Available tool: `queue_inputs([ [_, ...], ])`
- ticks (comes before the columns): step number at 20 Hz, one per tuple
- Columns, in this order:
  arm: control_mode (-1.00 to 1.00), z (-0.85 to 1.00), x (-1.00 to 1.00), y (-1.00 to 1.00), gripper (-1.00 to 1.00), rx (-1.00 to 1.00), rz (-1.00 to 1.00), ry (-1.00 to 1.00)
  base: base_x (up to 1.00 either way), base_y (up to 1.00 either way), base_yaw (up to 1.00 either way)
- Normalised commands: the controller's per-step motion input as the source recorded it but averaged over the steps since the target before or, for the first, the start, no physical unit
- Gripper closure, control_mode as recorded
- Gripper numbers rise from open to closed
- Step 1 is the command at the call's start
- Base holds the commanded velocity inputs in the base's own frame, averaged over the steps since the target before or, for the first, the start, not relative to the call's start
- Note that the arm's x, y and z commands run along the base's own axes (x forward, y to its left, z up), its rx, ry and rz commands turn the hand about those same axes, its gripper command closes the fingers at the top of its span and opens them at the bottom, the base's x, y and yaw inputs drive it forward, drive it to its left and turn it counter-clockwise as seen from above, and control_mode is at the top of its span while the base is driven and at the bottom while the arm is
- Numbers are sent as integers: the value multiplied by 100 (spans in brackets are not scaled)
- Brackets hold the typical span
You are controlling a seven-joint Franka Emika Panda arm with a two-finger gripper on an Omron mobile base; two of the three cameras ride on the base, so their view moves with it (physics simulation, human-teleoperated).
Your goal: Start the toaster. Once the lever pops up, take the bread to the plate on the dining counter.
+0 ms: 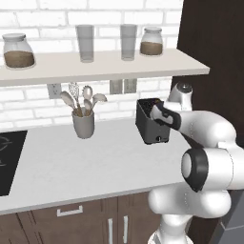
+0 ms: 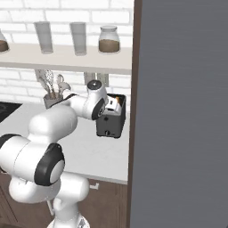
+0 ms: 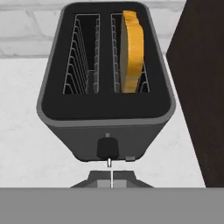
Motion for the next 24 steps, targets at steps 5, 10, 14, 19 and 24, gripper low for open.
queue_inputs([
  [5,-100,-28,12,0,100,3,0,0,0,0,0],
  [10,-100,-7,5,0,100,6,0,0,0,0,0],
  [14,-100,-20,2,0,100,5,0,0,0,0,0],
  [19,-100,-21,14,0,100,3,0,0,0,0,0],
  [24,-100,-7,19,0,100,1,0,0,0,0,0],
])
